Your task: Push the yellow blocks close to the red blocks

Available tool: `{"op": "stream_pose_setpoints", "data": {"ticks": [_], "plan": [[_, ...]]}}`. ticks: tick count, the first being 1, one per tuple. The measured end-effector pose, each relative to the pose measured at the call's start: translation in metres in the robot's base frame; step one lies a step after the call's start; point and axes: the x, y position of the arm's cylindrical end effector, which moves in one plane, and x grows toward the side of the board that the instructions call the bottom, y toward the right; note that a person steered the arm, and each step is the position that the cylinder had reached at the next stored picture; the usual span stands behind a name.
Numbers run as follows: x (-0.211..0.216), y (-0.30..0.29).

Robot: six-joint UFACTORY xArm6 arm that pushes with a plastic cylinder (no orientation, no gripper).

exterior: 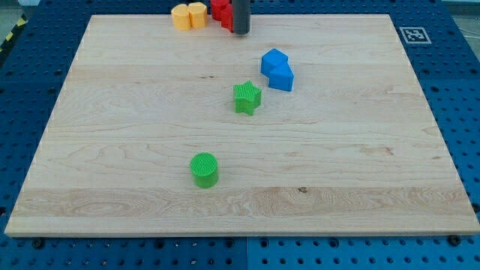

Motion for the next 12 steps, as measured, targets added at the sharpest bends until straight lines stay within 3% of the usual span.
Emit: {"op": "stream_pose_setpoints", "data": {"ticks": [1, 3, 5, 7, 12], "plan": [[0.016, 0.0], [0.116, -0.012], [0.129, -0.128], [0.097, -0.236], [-0.023, -0.226]]}}
